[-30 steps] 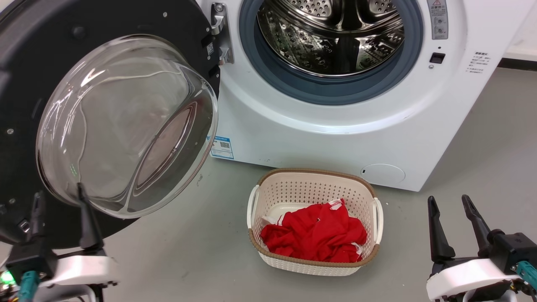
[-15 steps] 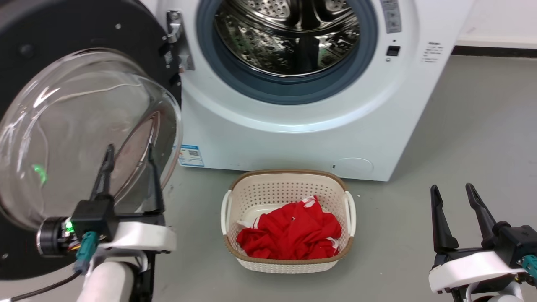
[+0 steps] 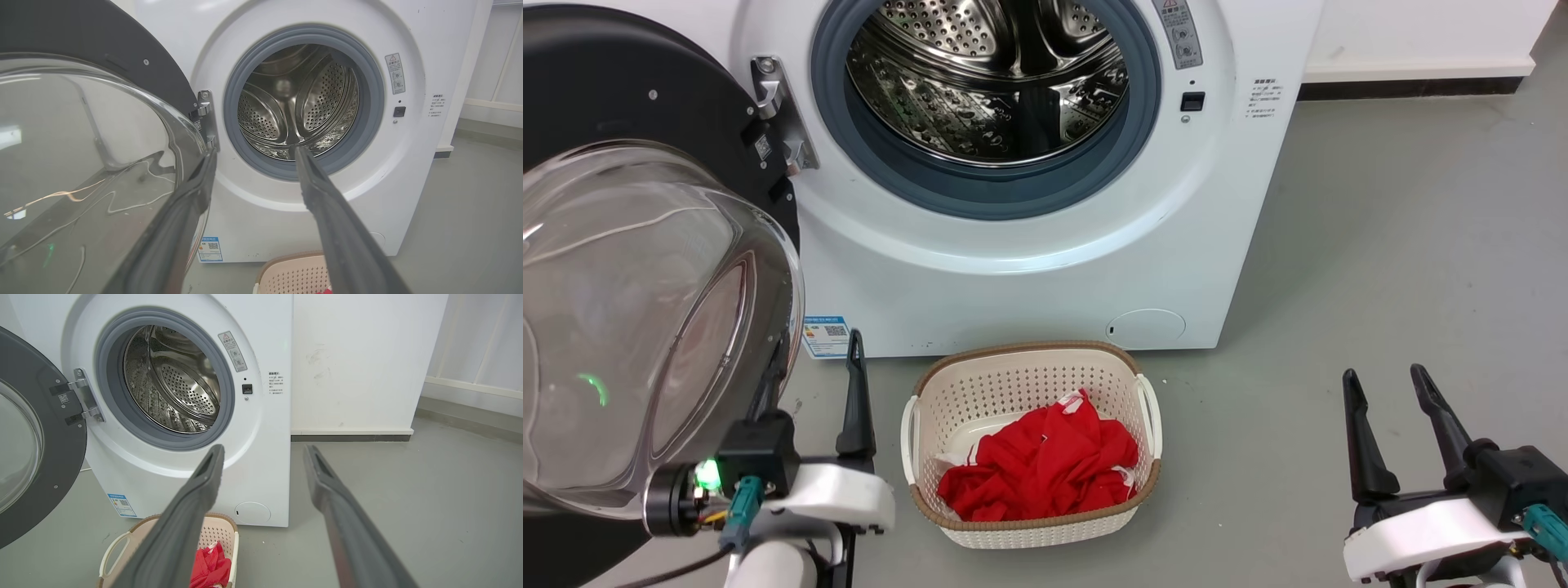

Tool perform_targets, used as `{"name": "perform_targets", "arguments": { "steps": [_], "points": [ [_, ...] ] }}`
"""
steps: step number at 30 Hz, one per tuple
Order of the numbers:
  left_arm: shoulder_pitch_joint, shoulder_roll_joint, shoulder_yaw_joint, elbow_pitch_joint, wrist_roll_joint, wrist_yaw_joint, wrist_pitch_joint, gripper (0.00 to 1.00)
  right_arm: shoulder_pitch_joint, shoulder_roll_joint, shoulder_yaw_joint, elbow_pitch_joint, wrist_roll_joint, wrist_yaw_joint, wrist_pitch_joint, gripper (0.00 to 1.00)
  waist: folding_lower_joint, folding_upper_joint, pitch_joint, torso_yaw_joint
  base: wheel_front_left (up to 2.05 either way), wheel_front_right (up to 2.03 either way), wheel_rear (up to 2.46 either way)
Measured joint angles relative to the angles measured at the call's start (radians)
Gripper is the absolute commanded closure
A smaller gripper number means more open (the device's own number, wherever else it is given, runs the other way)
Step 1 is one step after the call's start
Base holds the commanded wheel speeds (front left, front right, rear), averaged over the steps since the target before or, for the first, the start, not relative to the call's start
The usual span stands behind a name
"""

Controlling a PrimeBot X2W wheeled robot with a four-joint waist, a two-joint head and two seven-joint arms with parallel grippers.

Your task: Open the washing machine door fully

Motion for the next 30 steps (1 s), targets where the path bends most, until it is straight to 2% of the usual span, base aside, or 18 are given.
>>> {"name": "perform_targets", "arguments": {
  "steps": [10, 30],
  "points": [
    [0.060, -0.048, 0.033, -0.008, 0.028, -0.003, 0.000, 0.00, 0.014, 0.000, 0.005, 0.005, 0.001, 0.000, 0.003, 0.00, 0.0000, 0.0000, -0.010, 0.005, 0.00, 0.00, 0.00],
    [0.075, -0.095, 0.087, -0.013, 0.082, -0.052, 0.000, 0.00, 0.014, 0.000, 0.008, 0.017, 0.004, 0.000, 0.004, 0.00, 0.0000, 0.0000, -0.012, 0.006, 0.00, 0.00, 0.00]
  ]
}}
